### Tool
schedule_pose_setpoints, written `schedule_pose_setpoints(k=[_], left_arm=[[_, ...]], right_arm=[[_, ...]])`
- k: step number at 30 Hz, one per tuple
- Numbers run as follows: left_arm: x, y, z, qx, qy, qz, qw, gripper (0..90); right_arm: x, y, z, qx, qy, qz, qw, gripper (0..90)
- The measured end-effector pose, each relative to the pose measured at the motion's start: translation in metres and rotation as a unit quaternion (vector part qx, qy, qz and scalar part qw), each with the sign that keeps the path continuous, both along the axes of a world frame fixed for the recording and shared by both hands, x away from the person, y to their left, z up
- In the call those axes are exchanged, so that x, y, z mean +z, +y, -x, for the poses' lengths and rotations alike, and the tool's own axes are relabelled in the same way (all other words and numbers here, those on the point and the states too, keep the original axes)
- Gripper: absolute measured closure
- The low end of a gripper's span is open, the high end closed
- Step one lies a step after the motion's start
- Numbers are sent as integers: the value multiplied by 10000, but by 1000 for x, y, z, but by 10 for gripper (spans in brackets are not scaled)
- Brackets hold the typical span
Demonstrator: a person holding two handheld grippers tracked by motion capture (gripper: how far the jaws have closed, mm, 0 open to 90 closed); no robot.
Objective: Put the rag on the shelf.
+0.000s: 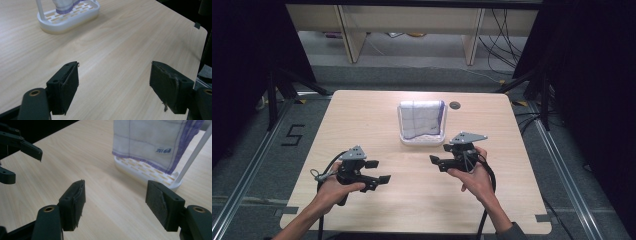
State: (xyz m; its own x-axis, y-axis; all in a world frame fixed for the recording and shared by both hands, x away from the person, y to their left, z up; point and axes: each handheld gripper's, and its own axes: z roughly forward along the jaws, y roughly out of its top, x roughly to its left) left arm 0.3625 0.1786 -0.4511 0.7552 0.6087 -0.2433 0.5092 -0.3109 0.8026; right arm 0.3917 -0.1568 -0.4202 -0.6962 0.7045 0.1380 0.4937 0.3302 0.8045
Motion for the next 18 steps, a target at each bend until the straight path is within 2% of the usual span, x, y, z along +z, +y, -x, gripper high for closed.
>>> schedule_pose_setpoints(k=[3, 5, 6, 7, 11, 13, 14, 15, 16, 17, 18], left_arm=[[-7, 1, 7, -34, -32, -63, 10000, 228], [-11, 2, 11, -69, 6, -96, 9999, 228], [-12, 4, 12, -92, -12, -126, 9999, 227], [-13, 4, 15, -61, 18, -69, 10000, 227], [-16, 10, 21, -3, -39, -123, 9999, 227], [-19, 13, 24, -28, -34, -194, 9998, 227], [-22, 14, 27, -19, 12, -173, 9998, 227], [-23, 15, 28, 11, -28, -203, 9998, 227], [-23, 15, 28, 11, -28, -203, 9998, 227], [-23, 16, 29, -5, -8, -214, 9998, 227], [-24, 16, 31, 46, -20, -227, 9997, 227]], right_arm=[[-6, 3, 3, 59, 69, -7, 10000, 331], [-8, 2, 3, 110, 14, 27, 9999, 331], [-9, 3, 6, 89, 91, 78, 9999, 327], [-11, 4, 7, 114, 65, 114, 9998, 328], [-18, 5, 10, 122, 143, 132, 9997, 327], [-22, 6, 12, 137, 197, 173, 9996, 330], [-25, 8, 15, 118, 337, 173, 9992, 331], [-27, 8, 15, 169, 295, 190, 9992, 331], [-29, 7, 13, 286, 140, 265, 9991, 330], [-29, 7, 13, 286, 140, 265, 9991, 330], [-30, 8, 15, 272, 244, 230, 9991, 330]])
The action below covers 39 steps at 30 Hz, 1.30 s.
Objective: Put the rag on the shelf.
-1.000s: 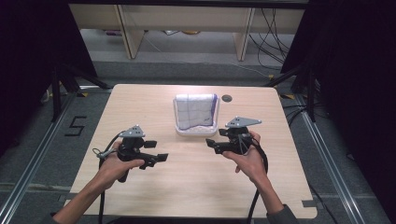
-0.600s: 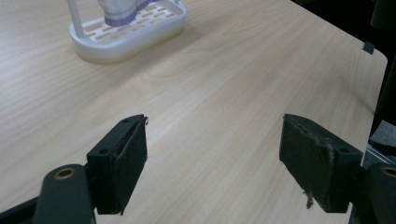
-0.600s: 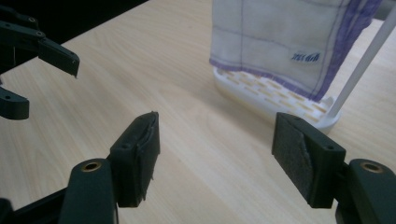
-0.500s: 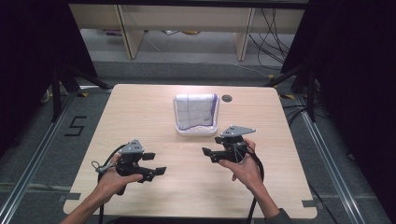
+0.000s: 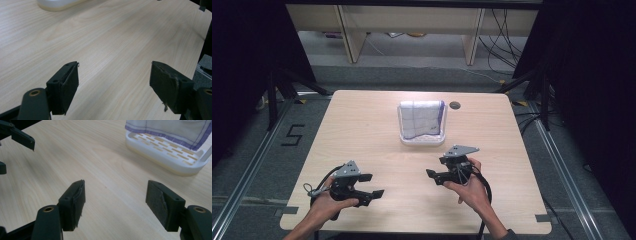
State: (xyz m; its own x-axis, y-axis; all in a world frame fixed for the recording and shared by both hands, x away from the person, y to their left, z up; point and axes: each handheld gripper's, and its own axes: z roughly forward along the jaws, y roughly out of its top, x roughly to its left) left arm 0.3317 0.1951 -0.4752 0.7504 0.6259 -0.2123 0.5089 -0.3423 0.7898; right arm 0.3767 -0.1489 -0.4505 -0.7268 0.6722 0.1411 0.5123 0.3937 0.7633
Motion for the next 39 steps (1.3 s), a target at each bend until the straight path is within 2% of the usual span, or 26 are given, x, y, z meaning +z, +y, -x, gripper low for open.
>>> schedule_pose_setpoints(k=[2, 6, 7, 8, 12, 13, 19, 20, 24, 29, 30, 31, 32, 34, 36, 39], left_arm=[[-2, 1, 2, 0, 49, 41, 10000, 228], [-6, 3, 6, -24, 20, -19, 10000, 227], [-7, 4, 6, -56, 16, -58, 10000, 227], [-7, 5, 8, 16, -21, -84, 10000, 228], [-10, 4, 12, -3, -60, -109, 9999, 227], [-11, 4, 16, -39, -54, -210, 9998, 227], [-18, -2, 26, -101, -6, -243, 9997, 227], [-19, -3, 28, -133, -5, -278, 9995, 225], [-20, -5, 34, -244, -91, -326, 9991, 221], [-20, -2, 36, -244, -144, -325, 9991, 196], [-21, -3, 37, -211, -128, -257, 9994, 196], [-23, -3, 37, -204, -105, -276, 9994, 192], [-24, -4, 37, -182, -82, -275, 9994, 189], [-26, -4, 38, -221, -59, -359, 9991, 186], [-27, -5, 38, -251, -83, -387, 9989, 185], [-27, -5, 38, -250, -80, -387, 9989, 185]], right_arm=[[-1, 0, 4, -83, 43, 80, 9999, 327], [-4, -1, 9, -75, 64, 26, 9999, 327], [-5, 0, 12, -97, 219, -36, 9997, 327], [-8, -2, 15, -75, 102, 49, 9999, 326], [-12, -4, 21, -29, 142, 74, 9999, 321], [-14, -5, 26, -20, 170, 88, 9998, 313], [-20, -8, 38, 6, 186, 83, 9998, 288], [-23, -9, 42, 5, 192, 121, 9997, 261], [-28, -10, 48, 95, 159, 199, 9996, 249], [-40, -11, 59, 92, 231, 313, 9992, 233], [-43, -11, 61, 117, 236, 326, 9991, 233], [-45, -11, 63, 109, 314, 337, 9989, 233], [-46, -11, 64, 123, 273, 355, 9989, 234], [-46, -10, 66, 179, 261, 339, 9989, 233], [-45, -10, 68, 103, 205, 363, 9991, 225], [-46, -10, 68, 83, 236, 355, 9991, 224]])
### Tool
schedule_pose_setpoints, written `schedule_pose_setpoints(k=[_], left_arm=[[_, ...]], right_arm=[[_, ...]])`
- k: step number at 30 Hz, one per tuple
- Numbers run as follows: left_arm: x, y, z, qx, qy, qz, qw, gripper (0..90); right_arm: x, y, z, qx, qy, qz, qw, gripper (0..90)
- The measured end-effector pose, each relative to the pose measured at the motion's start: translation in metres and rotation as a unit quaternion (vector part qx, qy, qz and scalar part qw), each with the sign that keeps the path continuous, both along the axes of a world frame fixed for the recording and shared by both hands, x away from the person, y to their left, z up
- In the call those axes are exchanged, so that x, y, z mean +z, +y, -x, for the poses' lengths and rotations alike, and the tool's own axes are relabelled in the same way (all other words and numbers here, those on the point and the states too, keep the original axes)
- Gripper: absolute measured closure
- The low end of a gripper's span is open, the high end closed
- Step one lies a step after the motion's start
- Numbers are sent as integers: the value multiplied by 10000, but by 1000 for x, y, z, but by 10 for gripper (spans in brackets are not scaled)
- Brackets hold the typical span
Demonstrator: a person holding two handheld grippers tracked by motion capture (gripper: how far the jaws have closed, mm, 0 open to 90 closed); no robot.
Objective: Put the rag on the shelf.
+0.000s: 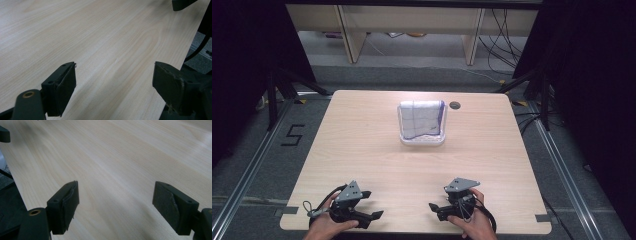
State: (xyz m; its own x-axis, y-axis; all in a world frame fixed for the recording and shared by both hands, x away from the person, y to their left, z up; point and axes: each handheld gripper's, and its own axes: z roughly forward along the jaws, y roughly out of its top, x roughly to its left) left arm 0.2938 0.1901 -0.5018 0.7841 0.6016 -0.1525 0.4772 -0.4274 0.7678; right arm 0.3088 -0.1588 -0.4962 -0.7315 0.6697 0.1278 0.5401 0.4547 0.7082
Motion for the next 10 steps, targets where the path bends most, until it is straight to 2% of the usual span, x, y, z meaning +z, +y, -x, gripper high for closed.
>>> schedule_pose_setpoints(k=[3, 6, 9, 10], left_arm=[[-1, -1, 0, 57, 36, 66, 10000, 185], [-1, 1, -1, 3, -5, 10, 10000, 185], [-2, 0, -1, 51, 22, 33, 10000, 185], [-1, 2, -3, 16, -7, -103, 9999, 185]], right_arm=[[0, 0, 0, -1, 19, 3, 10000, 224], [-1, 1, 0, 11, -17, 23, 10000, 223], [-1, 1, 0, 5, -41, 36, 10000, 222], [-1, 1, -1, 3, -55, 41, 10000, 221]])
